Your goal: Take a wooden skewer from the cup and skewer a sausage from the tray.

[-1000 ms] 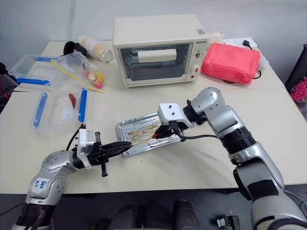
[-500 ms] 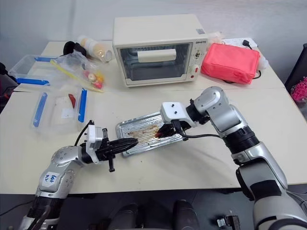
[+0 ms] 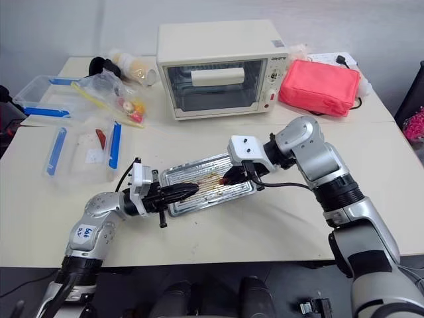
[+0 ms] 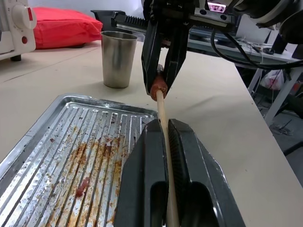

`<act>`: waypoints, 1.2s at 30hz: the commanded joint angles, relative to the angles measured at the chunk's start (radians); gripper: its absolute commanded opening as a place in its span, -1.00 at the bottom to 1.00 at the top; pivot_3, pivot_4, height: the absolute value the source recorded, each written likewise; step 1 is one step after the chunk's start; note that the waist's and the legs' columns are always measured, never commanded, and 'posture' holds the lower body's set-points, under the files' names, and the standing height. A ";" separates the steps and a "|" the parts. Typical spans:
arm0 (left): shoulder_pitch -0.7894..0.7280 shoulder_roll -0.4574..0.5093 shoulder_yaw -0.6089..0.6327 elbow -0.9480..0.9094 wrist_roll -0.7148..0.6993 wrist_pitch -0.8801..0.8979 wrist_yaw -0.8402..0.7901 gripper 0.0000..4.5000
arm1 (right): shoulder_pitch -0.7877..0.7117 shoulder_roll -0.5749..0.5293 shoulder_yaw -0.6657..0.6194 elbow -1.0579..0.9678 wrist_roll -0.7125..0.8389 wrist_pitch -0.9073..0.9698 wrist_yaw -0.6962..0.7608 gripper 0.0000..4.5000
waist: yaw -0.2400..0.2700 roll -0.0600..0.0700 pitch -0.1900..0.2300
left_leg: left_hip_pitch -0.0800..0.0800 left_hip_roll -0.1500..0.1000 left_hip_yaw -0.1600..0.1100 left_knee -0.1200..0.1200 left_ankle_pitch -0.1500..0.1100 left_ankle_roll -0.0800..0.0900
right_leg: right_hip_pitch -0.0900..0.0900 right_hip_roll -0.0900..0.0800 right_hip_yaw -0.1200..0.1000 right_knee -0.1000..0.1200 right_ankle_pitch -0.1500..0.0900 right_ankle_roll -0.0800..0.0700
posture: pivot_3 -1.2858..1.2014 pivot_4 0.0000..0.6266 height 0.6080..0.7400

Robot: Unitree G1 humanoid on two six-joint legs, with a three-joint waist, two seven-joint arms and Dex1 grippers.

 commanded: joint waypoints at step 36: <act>0.325 0.128 0.387 -0.318 -0.219 0.040 0.170 -1.00 | 0.404 -0.136 -0.358 -0.300 0.440 -0.058 -0.171 1.00 | 0.010 -0.001 0.000 | 0.000 0.000 -0.004 0.000 0.000 0.000 | 0.003 -0.010 -0.002 -0.002 0.000 0.000 | 0.03 -0.52 1.00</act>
